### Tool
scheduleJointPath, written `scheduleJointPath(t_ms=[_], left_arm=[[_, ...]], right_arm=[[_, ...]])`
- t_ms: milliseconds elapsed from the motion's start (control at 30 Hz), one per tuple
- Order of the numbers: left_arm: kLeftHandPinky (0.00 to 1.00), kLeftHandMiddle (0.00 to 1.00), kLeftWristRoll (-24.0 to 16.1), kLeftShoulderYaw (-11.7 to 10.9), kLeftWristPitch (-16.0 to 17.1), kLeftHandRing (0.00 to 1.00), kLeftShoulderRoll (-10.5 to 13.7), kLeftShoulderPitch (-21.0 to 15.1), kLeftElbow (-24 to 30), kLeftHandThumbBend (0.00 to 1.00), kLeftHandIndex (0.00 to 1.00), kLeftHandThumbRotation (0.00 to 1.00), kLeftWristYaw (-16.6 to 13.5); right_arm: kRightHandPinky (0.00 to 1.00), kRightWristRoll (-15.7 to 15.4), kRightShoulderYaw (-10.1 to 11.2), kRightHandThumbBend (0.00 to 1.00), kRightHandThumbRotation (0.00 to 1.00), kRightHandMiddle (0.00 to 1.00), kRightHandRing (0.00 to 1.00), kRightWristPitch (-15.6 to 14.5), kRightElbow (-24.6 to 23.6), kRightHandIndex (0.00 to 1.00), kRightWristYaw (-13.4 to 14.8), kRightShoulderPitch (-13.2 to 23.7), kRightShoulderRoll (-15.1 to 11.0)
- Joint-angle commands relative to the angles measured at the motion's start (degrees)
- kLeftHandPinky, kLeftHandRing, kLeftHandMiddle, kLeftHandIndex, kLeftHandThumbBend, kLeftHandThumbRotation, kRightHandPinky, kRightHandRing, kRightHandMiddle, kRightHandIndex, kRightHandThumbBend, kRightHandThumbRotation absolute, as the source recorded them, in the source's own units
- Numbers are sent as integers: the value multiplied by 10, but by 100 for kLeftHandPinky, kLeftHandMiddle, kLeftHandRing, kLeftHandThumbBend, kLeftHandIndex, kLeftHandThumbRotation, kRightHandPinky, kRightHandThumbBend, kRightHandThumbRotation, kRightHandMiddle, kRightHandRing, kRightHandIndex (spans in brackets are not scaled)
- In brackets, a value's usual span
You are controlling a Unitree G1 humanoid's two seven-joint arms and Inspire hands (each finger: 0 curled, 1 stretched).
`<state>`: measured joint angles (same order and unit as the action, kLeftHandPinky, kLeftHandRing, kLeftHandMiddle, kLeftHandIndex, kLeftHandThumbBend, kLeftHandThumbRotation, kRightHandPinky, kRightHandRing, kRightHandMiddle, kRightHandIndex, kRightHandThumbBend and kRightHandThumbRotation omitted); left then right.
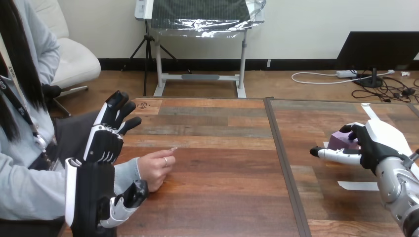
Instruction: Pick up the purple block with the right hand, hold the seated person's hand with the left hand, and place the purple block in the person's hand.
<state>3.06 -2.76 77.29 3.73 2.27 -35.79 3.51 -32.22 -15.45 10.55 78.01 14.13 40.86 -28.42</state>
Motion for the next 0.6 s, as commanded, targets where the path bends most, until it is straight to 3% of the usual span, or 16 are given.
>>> scheduleJointPath(t_ms=[0,567], left_arm=[[80,91,18,12,9,88,8,-19,34,100,90,78,8],[80,91,14,3,6,88,3,-13,43,100,89,78,12]], right_arm=[[72,-8,-11,91,69,83,81,-10,3,84,-5,27,11],[72,-8,-12,93,70,83,80,-13,3,84,-1,25,16]])
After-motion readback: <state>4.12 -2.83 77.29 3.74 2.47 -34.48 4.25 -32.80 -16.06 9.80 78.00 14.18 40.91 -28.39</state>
